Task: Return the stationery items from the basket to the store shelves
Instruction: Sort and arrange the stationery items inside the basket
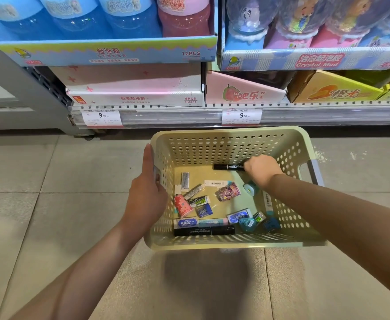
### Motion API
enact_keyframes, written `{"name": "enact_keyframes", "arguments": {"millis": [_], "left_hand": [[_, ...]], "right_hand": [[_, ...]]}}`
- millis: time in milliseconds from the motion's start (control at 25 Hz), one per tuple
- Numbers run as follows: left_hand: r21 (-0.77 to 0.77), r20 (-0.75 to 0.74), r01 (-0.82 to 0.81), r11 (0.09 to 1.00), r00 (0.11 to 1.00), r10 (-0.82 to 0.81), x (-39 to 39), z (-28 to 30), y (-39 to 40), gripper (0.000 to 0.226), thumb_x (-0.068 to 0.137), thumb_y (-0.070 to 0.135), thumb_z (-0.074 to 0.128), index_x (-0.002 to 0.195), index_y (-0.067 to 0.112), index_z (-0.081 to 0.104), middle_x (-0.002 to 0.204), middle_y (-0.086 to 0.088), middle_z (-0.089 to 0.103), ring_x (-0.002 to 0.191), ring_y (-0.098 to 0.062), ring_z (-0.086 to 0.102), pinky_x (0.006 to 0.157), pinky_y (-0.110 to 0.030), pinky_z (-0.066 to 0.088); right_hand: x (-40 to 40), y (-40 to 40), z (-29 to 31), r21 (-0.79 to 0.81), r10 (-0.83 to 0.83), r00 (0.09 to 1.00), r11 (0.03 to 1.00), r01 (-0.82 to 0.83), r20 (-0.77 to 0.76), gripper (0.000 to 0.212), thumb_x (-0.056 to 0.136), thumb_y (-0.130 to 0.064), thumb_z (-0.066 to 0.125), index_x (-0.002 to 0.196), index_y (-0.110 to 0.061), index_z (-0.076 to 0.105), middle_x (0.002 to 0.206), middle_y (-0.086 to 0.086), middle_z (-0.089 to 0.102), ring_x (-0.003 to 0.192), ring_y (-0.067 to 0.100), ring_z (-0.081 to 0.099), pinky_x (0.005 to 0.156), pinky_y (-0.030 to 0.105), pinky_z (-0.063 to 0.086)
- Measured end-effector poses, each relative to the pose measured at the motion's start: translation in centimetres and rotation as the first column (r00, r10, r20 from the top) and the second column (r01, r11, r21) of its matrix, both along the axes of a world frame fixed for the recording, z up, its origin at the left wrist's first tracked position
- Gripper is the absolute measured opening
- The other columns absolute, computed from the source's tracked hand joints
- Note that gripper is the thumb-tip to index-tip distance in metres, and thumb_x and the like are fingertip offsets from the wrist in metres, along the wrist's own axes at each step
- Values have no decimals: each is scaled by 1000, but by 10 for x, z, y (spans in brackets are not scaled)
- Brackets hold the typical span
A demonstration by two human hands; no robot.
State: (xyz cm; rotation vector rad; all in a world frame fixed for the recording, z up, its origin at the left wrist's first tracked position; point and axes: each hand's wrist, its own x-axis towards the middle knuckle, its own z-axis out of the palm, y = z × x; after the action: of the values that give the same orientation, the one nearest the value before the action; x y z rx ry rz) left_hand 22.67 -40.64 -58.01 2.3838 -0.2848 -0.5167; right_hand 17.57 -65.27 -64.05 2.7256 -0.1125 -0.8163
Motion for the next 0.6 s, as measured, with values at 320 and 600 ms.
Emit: {"name": "enact_keyframes", "arguments": {"millis": [320,600], "left_hand": [[-9,4,8,1000,1000,-8,2,-3,2,77,93,6,41,149,31,-6,94,5,52,66,-2,51,62,-28,43],[-17,-1,13,1000,1000,-13,2,-4,2,77,93,6,41,150,31,-6,94,6,52,65,0,50,53,-18,39]], "right_hand": [[-3,21,27,167,-67,998,984,63,18,18,92,-8,46,105,-14,57,84,2,61,84,25,62,74,30,52],[-17,63,20,438,154,984,881,-180,94,22,93,-19,44,100,-14,64,89,4,64,79,23,61,69,34,54]]}}
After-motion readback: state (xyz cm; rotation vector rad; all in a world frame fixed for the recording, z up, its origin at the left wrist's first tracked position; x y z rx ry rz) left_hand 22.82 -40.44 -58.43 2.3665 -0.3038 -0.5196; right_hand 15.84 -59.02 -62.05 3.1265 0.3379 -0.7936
